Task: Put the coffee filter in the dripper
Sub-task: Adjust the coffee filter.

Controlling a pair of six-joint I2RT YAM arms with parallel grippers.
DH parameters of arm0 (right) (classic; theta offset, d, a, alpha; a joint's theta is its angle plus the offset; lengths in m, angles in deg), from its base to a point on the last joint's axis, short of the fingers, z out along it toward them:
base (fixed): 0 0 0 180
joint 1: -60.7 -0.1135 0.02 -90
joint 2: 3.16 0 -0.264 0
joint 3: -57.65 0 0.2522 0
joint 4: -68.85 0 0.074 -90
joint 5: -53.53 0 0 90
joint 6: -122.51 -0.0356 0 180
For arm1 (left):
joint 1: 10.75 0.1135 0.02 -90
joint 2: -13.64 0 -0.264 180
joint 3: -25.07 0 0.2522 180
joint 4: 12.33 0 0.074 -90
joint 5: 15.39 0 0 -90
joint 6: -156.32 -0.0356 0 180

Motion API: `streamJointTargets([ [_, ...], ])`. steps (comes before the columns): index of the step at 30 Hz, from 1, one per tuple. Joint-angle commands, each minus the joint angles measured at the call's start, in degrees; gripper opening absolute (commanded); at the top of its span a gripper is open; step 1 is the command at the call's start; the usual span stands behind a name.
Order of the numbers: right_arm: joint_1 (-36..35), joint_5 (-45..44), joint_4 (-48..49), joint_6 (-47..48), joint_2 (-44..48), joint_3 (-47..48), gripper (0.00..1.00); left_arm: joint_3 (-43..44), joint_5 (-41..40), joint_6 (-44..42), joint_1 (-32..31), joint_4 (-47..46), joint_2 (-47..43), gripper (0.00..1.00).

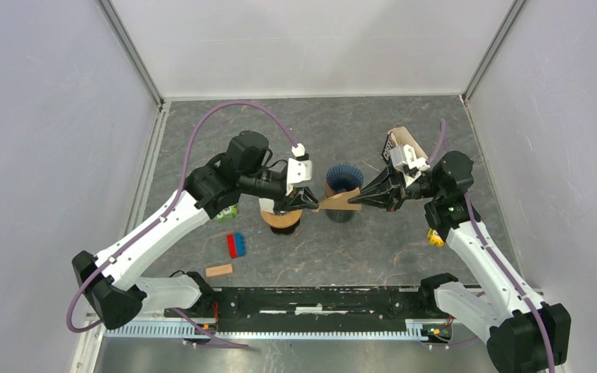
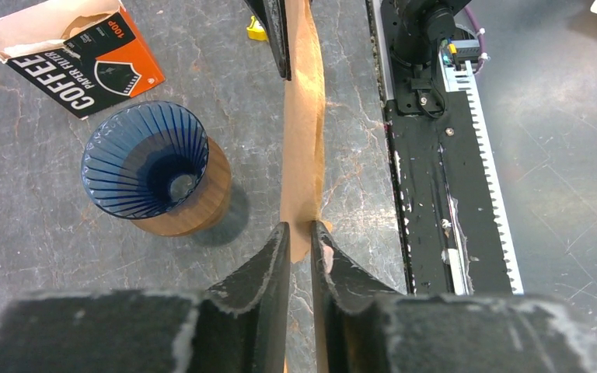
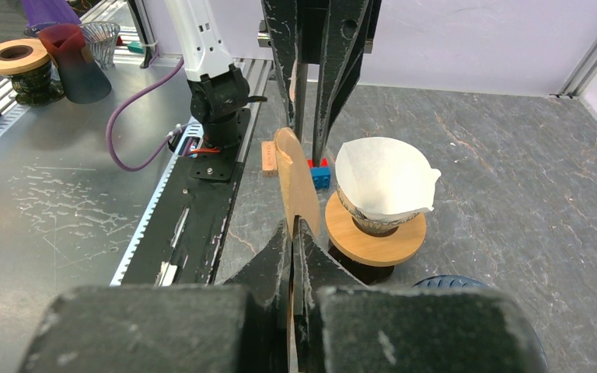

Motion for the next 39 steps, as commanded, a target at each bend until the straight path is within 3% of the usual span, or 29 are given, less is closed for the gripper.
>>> streamJointTargets([
  [1, 0.23, -0.11, 2.23, -0.56, 0.7, -0.28, 0.0, -0.01, -0.44, 0.39, 0.13, -1.53, -0.41, 0.2],
  [11, 0.29, -0.14, 2.2, -0.63, 0.74, -0.37, 0.0, 0.17, 0.72, 0.19, 0.15, -1.27, -0.03, 0.02],
  [21, 0.3, -0.32, 2.22, -0.09, 0.75, -0.52, 0.0, -0.86, 4.56, 5.42, 0.15, -4.36, 0.38, 0.02],
  [25, 0.7, -2.34, 0.85, 0.76, 0.33, -0.1, 0.02, -2.43, 8.44, 14.78, 0.89, -10.3, 0.53, 0.02],
  [31, 1.17, -4.05, -9.59, 9.4, -0.11, 2.99, 0.0, -6.36, 13.57, 31.11, 3.29, -23.79, 0.44, 0.02],
  [39, 1.18, -1.04, -0.37, 1.71, 0.6, 0.52, 0.0, -6.65, 4.59, 26.29, 3.16, -21.02, 0.96, 0.02],
])
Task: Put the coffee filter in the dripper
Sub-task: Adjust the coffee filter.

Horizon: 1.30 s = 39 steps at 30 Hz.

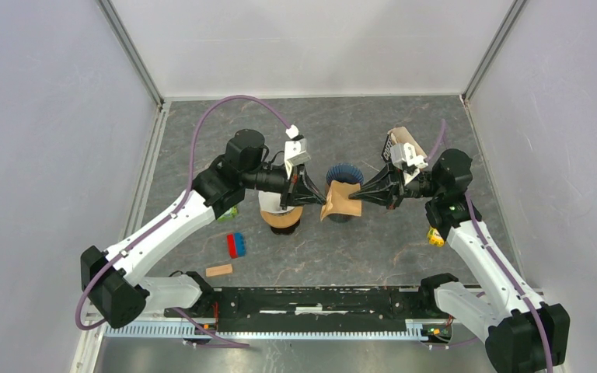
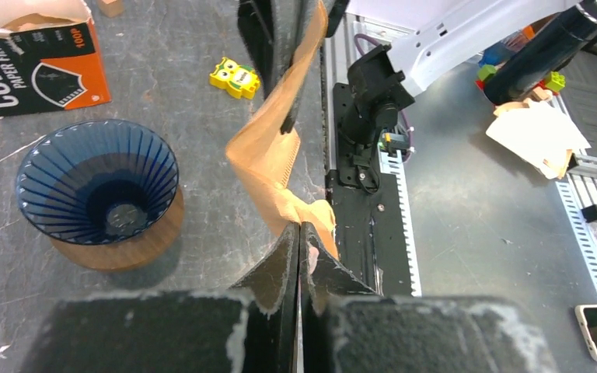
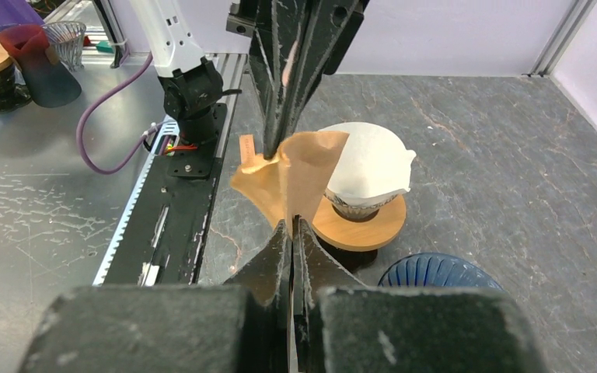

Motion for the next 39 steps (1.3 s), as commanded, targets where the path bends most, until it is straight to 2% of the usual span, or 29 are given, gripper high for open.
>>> streamJointTargets([
  [1, 0.14, 1.52, 5.7, -3.26, 0.87, 0.21, 0.0, 0.04, -5.03, -0.5, 0.01, -1.32, -0.25, 0.02],
  [9, 0.09, 0.4, 5.81, -3.47, 0.73, 0.38, 0.0, -1.42, -9.32, -4.4, 0.02, 0.74, -1.53, 0.02],
  [25, 0.65, 0.4, 5.87, -3.93, 0.84, -0.06, 0.0, -1.52, -11.83, -9.15, 0.01, 1.48, -2.24, 0.27],
  [30, 0.63, 0.33, 5.98, -4.14, 0.91, -0.14, 0.0, -0.58, -12.43, -10.33, 0.01, 1.45, -1.63, 0.28],
  [35, 0.71, 0.48, 6.04, -4.18, 1.19, -0.32, 0.0, -0.33, -12.33, -11.69, 0.02, 1.53, -1.2, 0.21],
  [39, 0.72, 0.55, 6.43, -4.5, 1.04, -0.4, 0.0, -0.17, -9.95, -11.49, 0.01, 0.43, -0.46, 0.25],
])
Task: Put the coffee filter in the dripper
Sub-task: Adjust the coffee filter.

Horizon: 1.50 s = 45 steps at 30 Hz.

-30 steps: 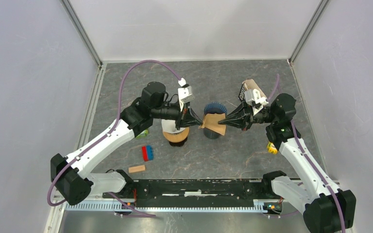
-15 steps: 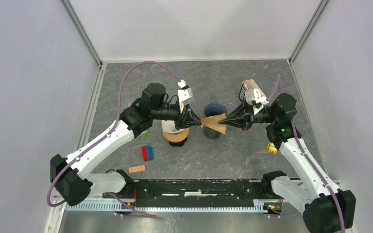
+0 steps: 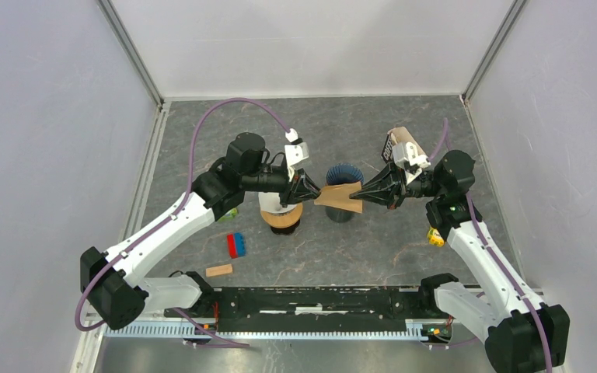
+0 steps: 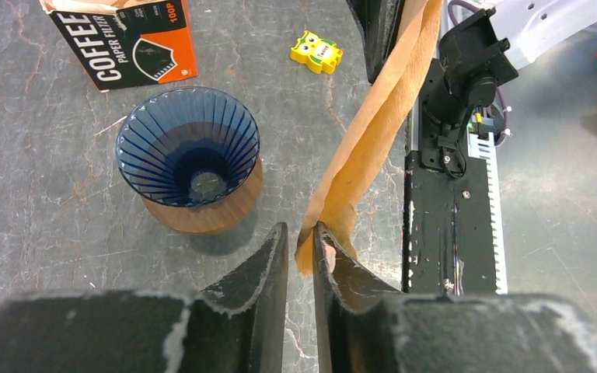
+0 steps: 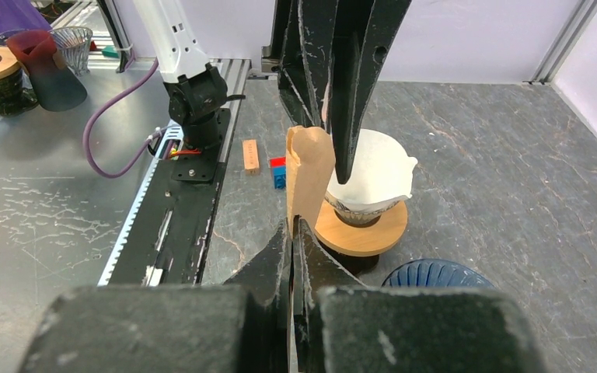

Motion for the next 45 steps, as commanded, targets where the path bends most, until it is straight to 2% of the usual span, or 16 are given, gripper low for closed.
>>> streamJointTargets([
  [1, 0.27, 0.12, 2.84, -1.17, 0.8, -0.34, 0.0, 1.59, 2.47, -2.3, 0.06, -1.61, 0.55, 0.26],
  [8, 0.19, 0.13, 4.6, -2.49, 0.82, -0.98, 0.0, 2.12, 7.97, -1.21, 0.08, -3.76, 2.37, 0.38],
  [13, 0.22, -0.01, 4.91, -2.62, 0.37, -1.25, 0.0, 3.36, 11.48, 3.05, -0.07, -6.92, 3.97, 0.38],
  [17, 0.22, -0.14, 5.19, -2.85, 0.26, -1.28, 0.0, 4.9, 12.72, 5.54, -0.59, -8.23, 5.46, 0.27],
  [21, 0.19, -0.66, 5.26, -3.04, 0.36, -1.2, 0.0, 4.76, 12.97, 7.82, -1.42, -9.47, 6.25, 0.03],
  [23, 0.23, -1.6, 5.13, -3.42, 0.21, -0.75, 0.06, 5.36, 11.34, 8.88, -1.43, -9.33, 6.06, 0.02],
  [25, 0.68, -3.87, 1.72, -2.2, -0.14, 1.57, 0.2, 8.19, 5.99, 8.8, -1.43, -5.24, 5.52, 0.02],
  [27, 1.35, -9.95, -10.07, 5.91, -0.82, 6.78, 0.32, 12.05, -2.03, 7.2, -1.43, -0.59, 5.14, 0.02],
  [29, 1.37, -20.69, -22.02, 13.63, -1.54, 13.41, 0.46, 16.33, -13.26, 6.85, -1.52, 2.6, 5.09, 0.02],
  [31, 1.37, -29.95, -26.01, 14.65, -1.85, 17.24, 0.53, 19.87, -22.8, 7.22, -1.52, 4.98, 5.7, 0.02],
  [33, 1.17, -35.12, -27.01, 14.07, -2.69, 20.42, 0.63, 22.07, -30.53, 8.78, -1.74, 5.47, 6.44, 0.02],
  [37, -1.2, -38.94, -27.03, 11.32, -5.32, 25.37, 0.71, 24.16, -39.98, 14.7, -2.46, 5.12, 8.05, 0.02],
  [41, -4.46, -39.85, -25.89, 9.14, -8.36, 26.75, 0.72, 24.26, -48.3, 24.64, -4.06, 3.33, 9.58, 0.02],
  [45, -6.47, -38.47, -23.58, 5.46, -10.3, 26.14, 0.74, 23.48, -55.42, 25.36, -7.27, 1.02, 10.68, 0.02],
])
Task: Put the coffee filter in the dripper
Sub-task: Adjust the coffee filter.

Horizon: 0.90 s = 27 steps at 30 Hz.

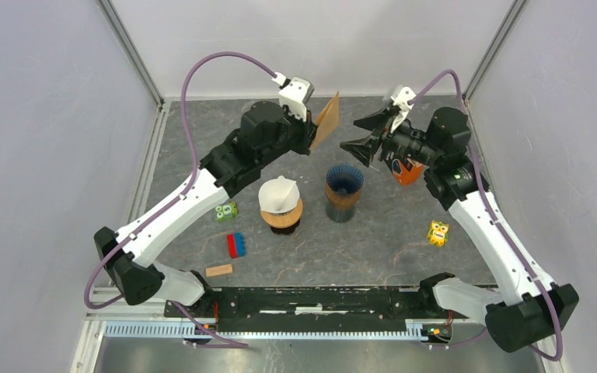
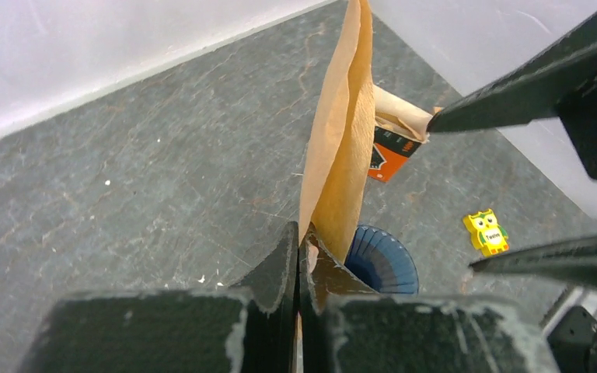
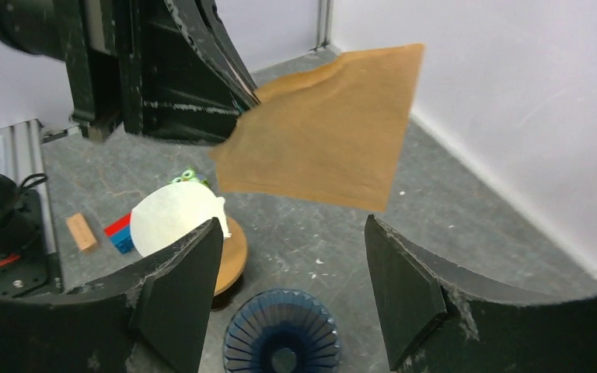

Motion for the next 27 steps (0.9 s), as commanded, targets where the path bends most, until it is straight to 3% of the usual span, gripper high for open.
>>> streamJointTargets([
  [1, -1.6, -0.59, 1.98, -4.91, -2.02, 0.62, 0.74, 0.43, -12.31, 5.93, -3.5, -2.51, 1.08, 0.02],
  [6, -2.34, 1.56, 9.16, -11.95, -3.14, -3.83, 0.75, 0.34, -19.01, 7.55, -5.93, -3.78, 2.38, 0.02],
  [14, -3.33, 1.69, 11.43, -14.64, -4.05, -5.22, 0.74, 0.99, -22.49, 7.47, -8.67, -4.56, 4.93, 0.02],
  [21, -1.86, -0.61, 10.28, -16.72, -3.6, -4.58, 0.7, -2.29, -24.58, 2.24, -9.98, -8.51, 4.1, 0.02],
  [27, 0.32, 3.18, 16.91, -24.99, -4.53, -6.81, 0.69, -6.12, -28.53, -8.0, -12.27, -15.07, 3.4, 0.02],
])
